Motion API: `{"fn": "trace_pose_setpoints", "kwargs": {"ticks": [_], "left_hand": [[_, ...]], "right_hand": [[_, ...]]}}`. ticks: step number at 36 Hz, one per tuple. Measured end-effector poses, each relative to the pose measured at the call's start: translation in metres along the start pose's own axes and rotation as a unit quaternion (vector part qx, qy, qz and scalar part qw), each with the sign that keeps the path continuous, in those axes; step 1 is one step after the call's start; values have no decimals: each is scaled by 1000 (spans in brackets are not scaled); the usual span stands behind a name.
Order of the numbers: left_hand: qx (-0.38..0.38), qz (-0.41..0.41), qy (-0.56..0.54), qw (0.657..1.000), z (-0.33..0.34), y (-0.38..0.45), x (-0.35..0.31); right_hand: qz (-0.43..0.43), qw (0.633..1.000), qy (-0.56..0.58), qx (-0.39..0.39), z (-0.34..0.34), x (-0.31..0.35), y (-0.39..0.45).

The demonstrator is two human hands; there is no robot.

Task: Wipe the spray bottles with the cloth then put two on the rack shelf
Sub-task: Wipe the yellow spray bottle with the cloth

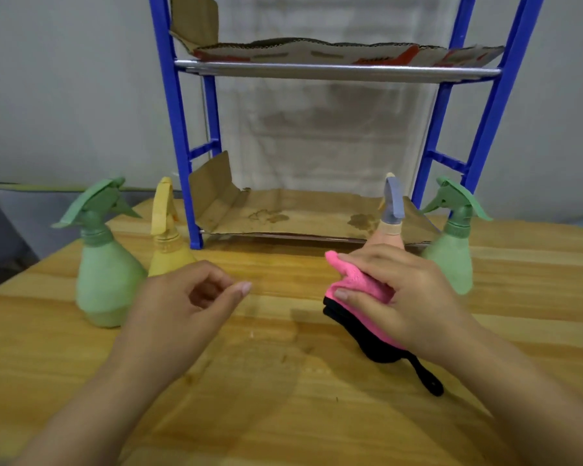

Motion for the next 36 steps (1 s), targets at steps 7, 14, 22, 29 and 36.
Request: {"fn": "trace_pose_setpoints", "kwargs": {"ticks": [7,14,22,29,36], "left_hand": [[-158,-29,43,986,-43,0,25],[-150,-76,70,983,-42,14,47],[-125,-48,90,987,-30,31,42],[-73,23,67,995,-5,37,24],[45,95,55,993,37,42,0]], "right_hand": [[-8,1000,9,-20,11,14,17],[-18,999,32,-21,22,20,27],[-4,998,52,-40,23,15,27],[-1,996,48,-70,17,11,24],[-17,988,57,-144,1,4,14]]}}
Point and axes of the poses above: each hand's wrist, its own y-axis towards the middle knuckle, its own z-axis out of the palm, x = y × z, the point moved 7 cm from there along y, towards the middle knuckle, and after that the axes turned 6 degrees about -y, right-handed, at the moved point
